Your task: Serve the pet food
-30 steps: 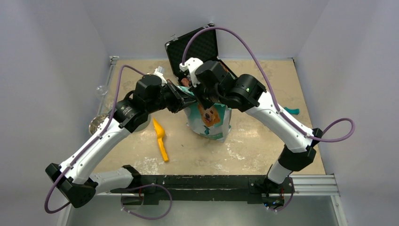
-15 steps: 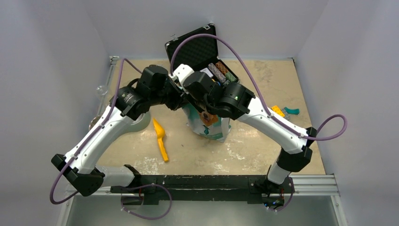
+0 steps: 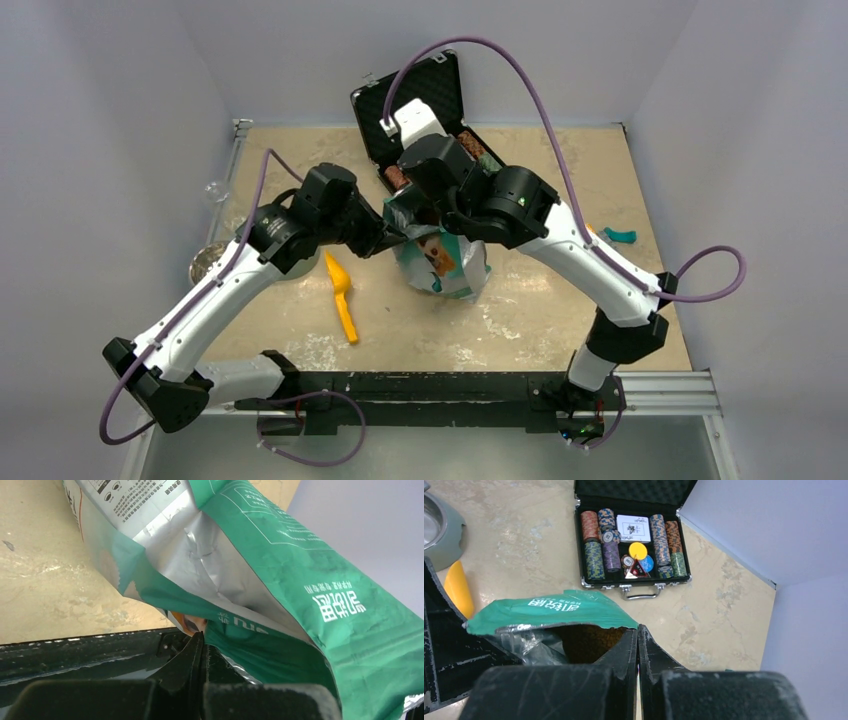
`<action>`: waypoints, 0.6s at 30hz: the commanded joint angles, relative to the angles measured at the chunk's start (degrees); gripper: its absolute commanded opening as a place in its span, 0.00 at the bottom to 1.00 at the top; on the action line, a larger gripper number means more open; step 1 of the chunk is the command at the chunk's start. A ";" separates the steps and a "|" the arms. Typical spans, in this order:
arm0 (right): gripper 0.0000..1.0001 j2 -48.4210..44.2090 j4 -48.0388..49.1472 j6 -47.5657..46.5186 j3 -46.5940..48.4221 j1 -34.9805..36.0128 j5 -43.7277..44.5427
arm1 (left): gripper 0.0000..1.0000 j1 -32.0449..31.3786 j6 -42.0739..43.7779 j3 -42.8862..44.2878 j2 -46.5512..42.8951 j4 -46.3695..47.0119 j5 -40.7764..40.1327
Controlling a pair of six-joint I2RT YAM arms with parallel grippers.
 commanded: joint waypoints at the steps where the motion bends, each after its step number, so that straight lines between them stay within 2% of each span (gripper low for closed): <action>1: 0.00 -4.05 2.83 -1.48 2.71 -0.45 -2.71 | 0.00 0.72 7.04 3.47 -0.22 -5.15 -5.17; 4: 0.00 -5.45 -0.48 0.51 0.73 -0.51 -12.66 | 0.00 0.69 11.98 5.32 -0.92 0.89 -3.31; 6: 0.16 -6.21 -1.98 1.77 -1.98 -0.62 -15.64 | 0.00 0.73 13.45 4.92 -1.84 6.34 0.86; 8: 0.37 -4.58 -5.35 3.96 -1.95 -0.91 -15.25 | 0.00 0.60 13.98 5.01 -2.20 7.73 3.82; 9: 0.43 -3.43 -7.12 5.19 -1.34 -1.03 -14.21 | 0.00 0.67 14.00 4.97 -2.52 7.88 5.03; 11: 0.51 -1.48 -10.78 7.29 1.08 -1.14 -13.56 | 0.00 0.64 13.97 4.82 -3.62 7.70 6.71; 15: 0.61 -1.05 -10.83 8.70 1.47 -1.41 -14.76 | 0.00 0.65 14.98 3.96 -6.82 7.62 6.70; 18: 0.77 -0.30 -10.95 8.75 2.60 -2.07 -15.17 | 0.00 0.63 15.91 4.23 -7.96 7.65 6.85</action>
